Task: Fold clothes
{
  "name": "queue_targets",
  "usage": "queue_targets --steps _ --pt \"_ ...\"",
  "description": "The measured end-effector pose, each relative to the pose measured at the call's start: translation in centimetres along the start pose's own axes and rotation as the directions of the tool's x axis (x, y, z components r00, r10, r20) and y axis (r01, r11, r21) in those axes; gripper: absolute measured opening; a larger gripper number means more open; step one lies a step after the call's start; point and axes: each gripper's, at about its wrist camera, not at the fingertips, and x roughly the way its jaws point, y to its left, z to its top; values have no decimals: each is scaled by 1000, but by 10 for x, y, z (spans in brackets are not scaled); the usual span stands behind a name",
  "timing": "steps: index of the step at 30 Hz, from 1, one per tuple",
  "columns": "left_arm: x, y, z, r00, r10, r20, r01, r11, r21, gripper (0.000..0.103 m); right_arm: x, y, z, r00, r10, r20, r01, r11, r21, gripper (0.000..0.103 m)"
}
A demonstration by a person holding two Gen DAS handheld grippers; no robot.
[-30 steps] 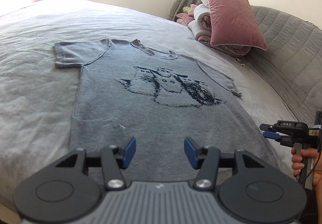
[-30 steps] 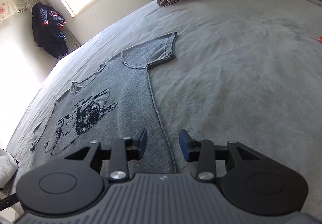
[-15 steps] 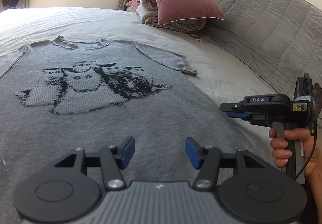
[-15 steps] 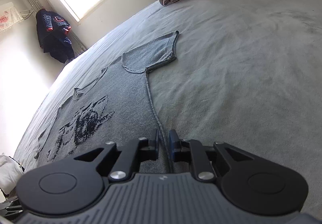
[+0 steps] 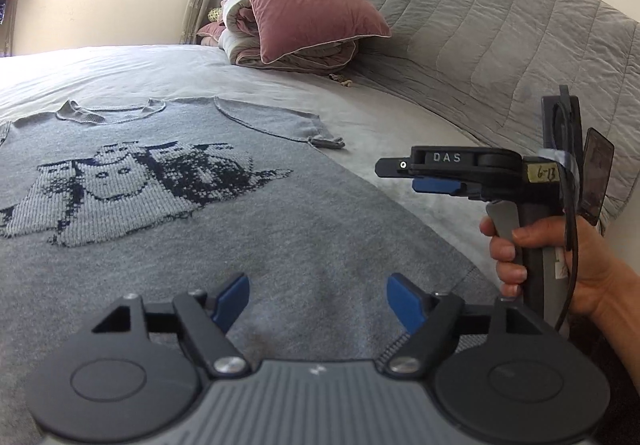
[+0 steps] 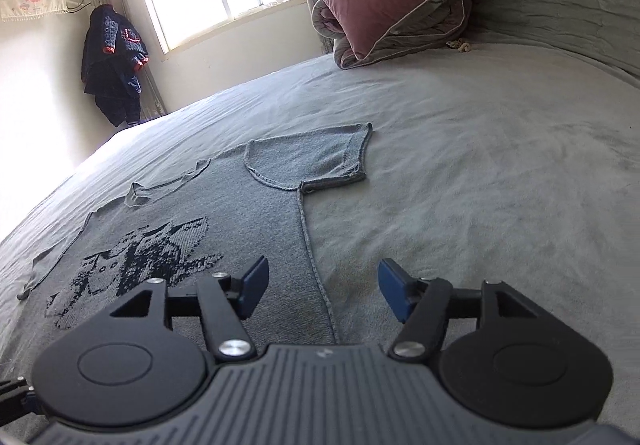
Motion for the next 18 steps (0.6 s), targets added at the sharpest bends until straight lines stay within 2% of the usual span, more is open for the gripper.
queue_targets --steps 4,7,8,10,14,18 --pt "-3 46 14 994 106 31 -101 988 -116 81 -1 14 -5 1000 26 17 -25 997 -71 75" --pt "-8 90 9 981 193 17 -182 950 -254 81 3 19 -9 1000 19 -3 -19 992 -121 81" --pt "-14 102 4 979 201 23 -186 938 -294 80 5 20 -10 1000 10 -16 -12 991 -137 85" --pt "-30 123 -7 982 180 64 -146 923 -357 80 8 21 -13 999 -8 -42 1 986 -168 89" --pt "-62 141 -29 978 177 113 -116 905 -410 80 16 24 -19 995 -46 -91 24 972 -232 90" --pt "-78 140 -32 973 206 100 -147 897 -417 81 10 3 -15 995 -44 -90 32 991 -128 94"
